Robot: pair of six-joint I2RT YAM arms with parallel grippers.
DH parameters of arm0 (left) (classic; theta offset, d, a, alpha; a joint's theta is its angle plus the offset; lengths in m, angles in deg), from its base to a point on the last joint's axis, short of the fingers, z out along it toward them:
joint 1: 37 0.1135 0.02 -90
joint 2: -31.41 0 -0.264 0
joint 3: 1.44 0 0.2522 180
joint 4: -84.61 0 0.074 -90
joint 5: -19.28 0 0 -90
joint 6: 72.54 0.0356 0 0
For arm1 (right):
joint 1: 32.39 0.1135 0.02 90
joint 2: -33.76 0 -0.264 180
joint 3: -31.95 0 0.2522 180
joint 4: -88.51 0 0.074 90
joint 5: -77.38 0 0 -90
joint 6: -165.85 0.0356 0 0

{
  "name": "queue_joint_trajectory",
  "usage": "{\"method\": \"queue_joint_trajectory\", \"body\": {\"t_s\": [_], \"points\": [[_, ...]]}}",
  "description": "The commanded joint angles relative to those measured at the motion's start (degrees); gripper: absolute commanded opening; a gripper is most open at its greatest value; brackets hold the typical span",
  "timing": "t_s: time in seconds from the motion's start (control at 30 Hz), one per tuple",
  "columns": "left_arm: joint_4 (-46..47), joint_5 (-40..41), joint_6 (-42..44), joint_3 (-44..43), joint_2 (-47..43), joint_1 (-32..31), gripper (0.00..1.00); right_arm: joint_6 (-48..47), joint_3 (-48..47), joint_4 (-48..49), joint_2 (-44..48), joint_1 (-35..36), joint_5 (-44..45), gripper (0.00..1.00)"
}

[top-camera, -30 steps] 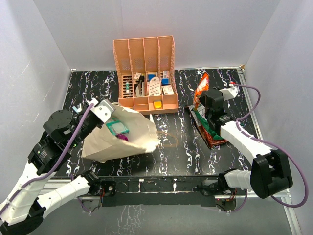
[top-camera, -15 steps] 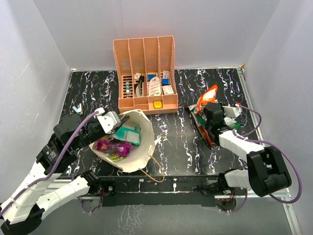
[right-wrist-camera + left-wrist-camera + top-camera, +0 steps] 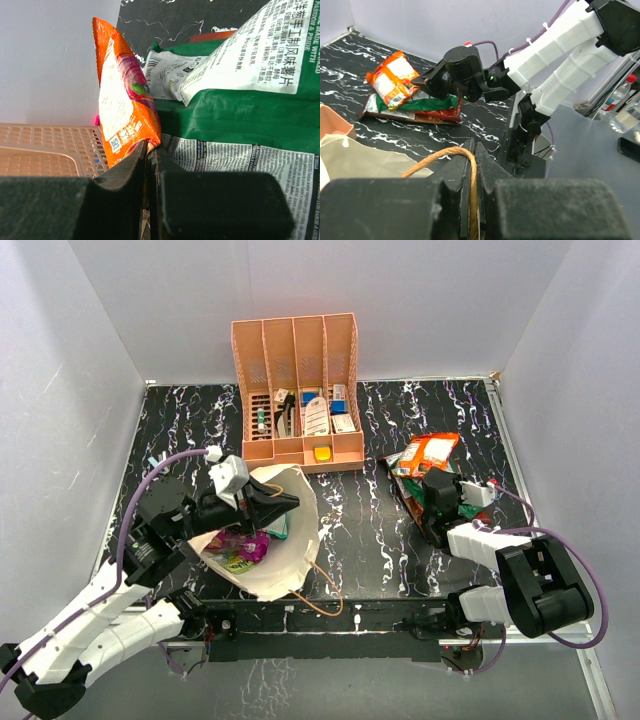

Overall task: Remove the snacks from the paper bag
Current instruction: Place the snack at the center of the board, then take out the snack from the paper bag.

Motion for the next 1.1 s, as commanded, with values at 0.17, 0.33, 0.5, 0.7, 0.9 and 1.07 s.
{"method": "queue_joint_trajectory", "body": {"t_s": [0.17,0.33,0.5,0.7,0.9,1.07], "points": [[2.6,-1.0,-3.9,-1.0,-1.6,-0.3,0.0,1.8,-0.3,-3.9,0.4,-0.7,1.7,0.22],[-3.9,3.6,2.4,-4.4,-2.7,-0.3,0.0,-4.3,0.4,-18.3,13.1,-0.7,-3.1,0.55],[-8.5,8.2,7.5,-6.9,-3.4,-0.3,0.0,-14.8,0.7,-31.9,31.7,-0.7,-10.4,0.68],[-10.6,9.9,10.3,-8.2,-3.4,-0.3,0.0,-45.4,-6.9,-26.0,39.1,-0.7,-53.6,0.76],[-10.7,12.9,6.8,-6.8,-3.9,-0.3,0.0,-49.7,-16.1,-23.9,33.2,1.6,-78.5,0.75],[-10.1,16.8,3.4,-7.1,-3.8,-0.3,0.0,-54.3,-24.0,-27.2,29.1,20.7,-72.7,0.61]]}}
